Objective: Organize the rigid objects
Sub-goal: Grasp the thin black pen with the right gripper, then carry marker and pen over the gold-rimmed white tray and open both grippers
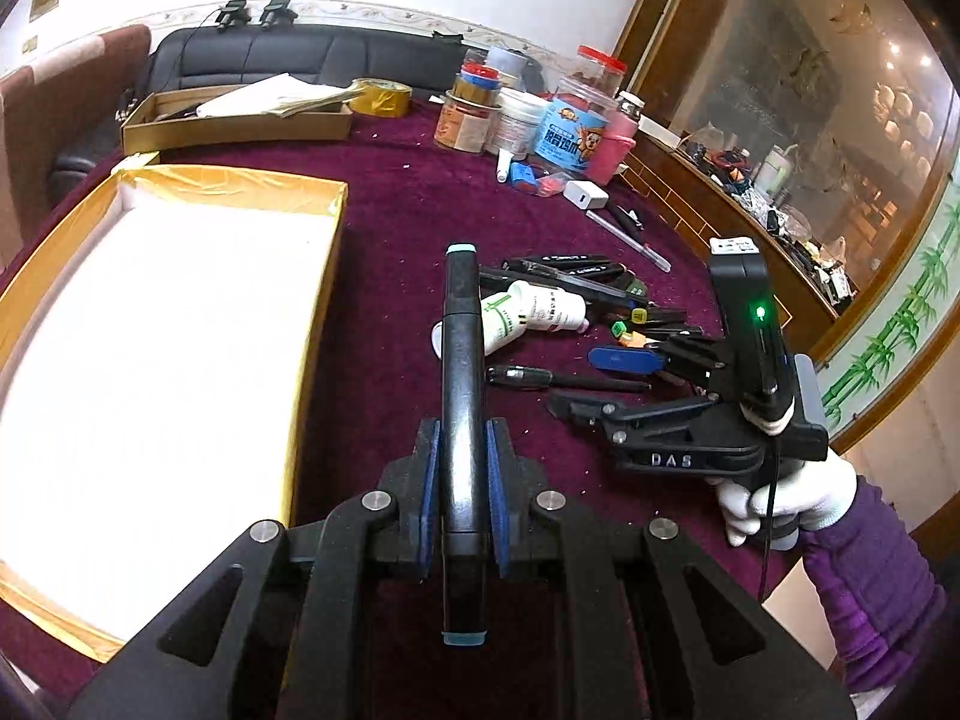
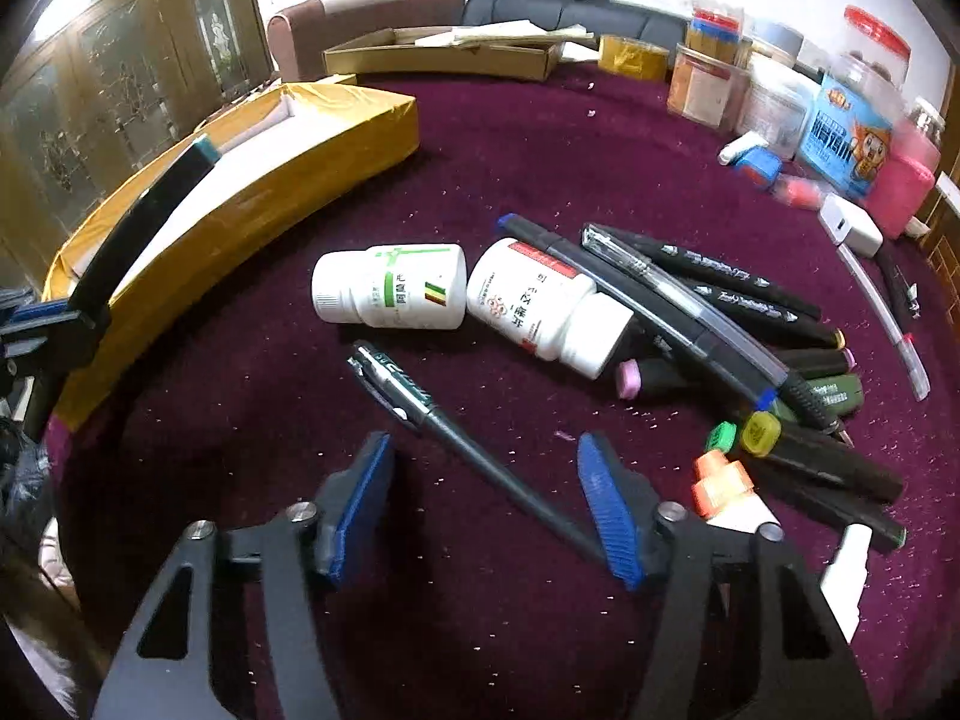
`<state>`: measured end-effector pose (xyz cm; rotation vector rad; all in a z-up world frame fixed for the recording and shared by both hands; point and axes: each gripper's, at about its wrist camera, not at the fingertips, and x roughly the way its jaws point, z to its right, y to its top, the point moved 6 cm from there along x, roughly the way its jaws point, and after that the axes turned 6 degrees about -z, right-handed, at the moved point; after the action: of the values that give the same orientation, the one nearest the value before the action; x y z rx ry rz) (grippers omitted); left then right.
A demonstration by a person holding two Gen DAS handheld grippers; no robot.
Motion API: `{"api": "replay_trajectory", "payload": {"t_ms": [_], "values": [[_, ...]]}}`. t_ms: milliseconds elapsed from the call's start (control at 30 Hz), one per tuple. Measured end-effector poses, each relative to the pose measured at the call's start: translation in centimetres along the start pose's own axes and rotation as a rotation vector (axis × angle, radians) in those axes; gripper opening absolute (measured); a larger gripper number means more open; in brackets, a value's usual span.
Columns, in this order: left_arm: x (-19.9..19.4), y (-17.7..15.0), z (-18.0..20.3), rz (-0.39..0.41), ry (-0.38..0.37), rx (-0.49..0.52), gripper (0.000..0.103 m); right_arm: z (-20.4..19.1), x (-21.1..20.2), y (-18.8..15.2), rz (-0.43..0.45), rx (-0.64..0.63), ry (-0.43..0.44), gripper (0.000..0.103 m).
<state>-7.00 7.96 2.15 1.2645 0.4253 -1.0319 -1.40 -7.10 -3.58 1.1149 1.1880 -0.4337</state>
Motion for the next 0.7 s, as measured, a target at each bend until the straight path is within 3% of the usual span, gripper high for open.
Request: {"api": "replay_trajectory", "payload": {"t_ms": [67, 167, 367, 567, 700], "values": [[-0.1, -0.1, -0.3, 0.003, -0.006, -0.007, 0.012, -0.9, -0.4, -0.3, -0.009, -0.013, 0.007, 0.023], [0.0, -0.1, -0.5, 0.008, -0.015, -0.014, 0.012, -2.0, -0.7, -0.9, -0.033, -0.008, 0.005, 0.008], [-0.7, -0.4, -1.5, 0.018, -0.013, -0.03, 0.012, -2.8, -2.1, -2.3, -0.009, 0.074, 0.053, 0.007], [-1.8, 0.3, -2.9, 0.044, -0.011, -0.05, 0.012, -2.4, -5.3, -2.0, 0.09, 0.221, 0.216, 0.008], [-2.3, 1.2, -4.4, 0.044, -0.012, -0.078, 0.012, -3.0, -6.9, 0.5, 0.136, 0.291, 0.339, 0.008]]}}
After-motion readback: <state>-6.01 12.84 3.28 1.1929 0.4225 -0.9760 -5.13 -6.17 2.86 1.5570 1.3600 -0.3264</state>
